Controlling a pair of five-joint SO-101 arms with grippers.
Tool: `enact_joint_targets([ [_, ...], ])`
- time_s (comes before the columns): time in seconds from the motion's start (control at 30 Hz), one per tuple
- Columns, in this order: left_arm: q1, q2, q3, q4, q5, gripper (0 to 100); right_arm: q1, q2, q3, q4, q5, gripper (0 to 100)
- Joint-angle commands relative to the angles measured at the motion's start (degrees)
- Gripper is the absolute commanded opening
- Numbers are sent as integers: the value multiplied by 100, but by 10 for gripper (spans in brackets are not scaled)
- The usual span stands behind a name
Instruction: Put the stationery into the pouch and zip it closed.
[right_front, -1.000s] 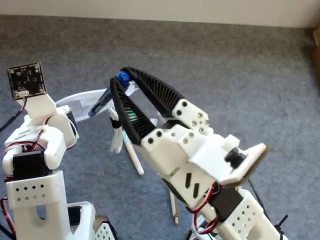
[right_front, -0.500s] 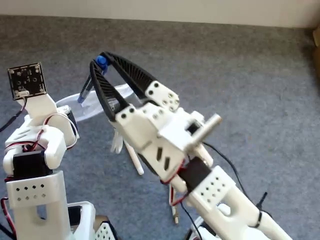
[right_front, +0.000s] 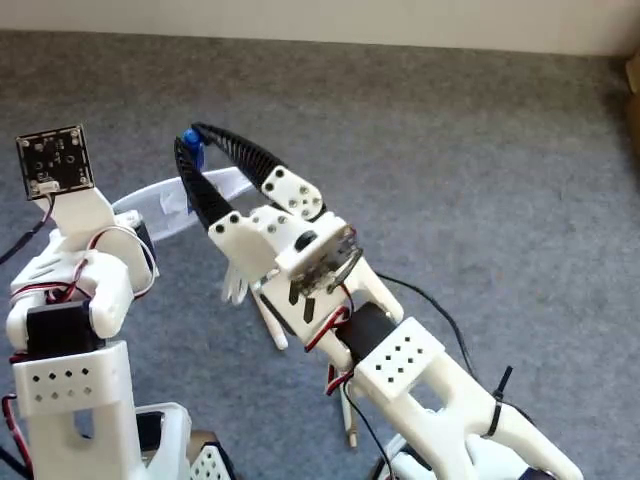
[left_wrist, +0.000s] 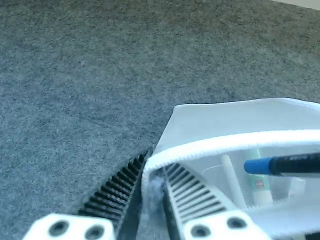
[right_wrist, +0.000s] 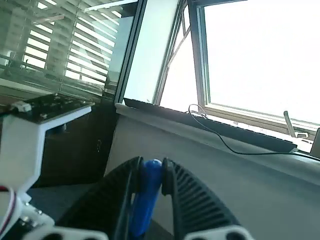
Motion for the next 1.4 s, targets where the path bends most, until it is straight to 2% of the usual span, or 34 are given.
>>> enact_joint_targets([
  [0.0, -110, 101, 40, -62, 62, 9, -259, -92, 48, -110, 475, 5],
  [0.2, -110, 101, 40, -62, 62, 9, -400, -48, 312, -101, 897, 5],
  [1.23, -119, 101, 40, -62, 62, 10, -400, -110, 338, -66, 897, 12],
  [1.37, -119, 101, 40, -62, 62, 10, -382, -110, 295, 585, 879, 110],
])
